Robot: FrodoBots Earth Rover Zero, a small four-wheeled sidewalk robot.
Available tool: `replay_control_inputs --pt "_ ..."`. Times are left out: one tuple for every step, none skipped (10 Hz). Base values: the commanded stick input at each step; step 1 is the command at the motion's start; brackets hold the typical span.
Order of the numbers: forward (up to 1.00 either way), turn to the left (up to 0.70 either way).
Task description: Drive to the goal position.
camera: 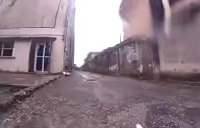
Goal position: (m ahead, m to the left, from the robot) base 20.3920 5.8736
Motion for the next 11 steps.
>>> replay_control_inputs --pt "0.70 0.00" --pt "0.70 0.00" --pt "0.70 0.00" --pt "0.70 0.00" --pt "0.70 0.00" --pt "0.70 0.00" --pt "0.70 0.00" --pt "0.70 0.00" --pt "0.70 0.00" --pt "0.70 0.00" --pt "0.70 0.00"
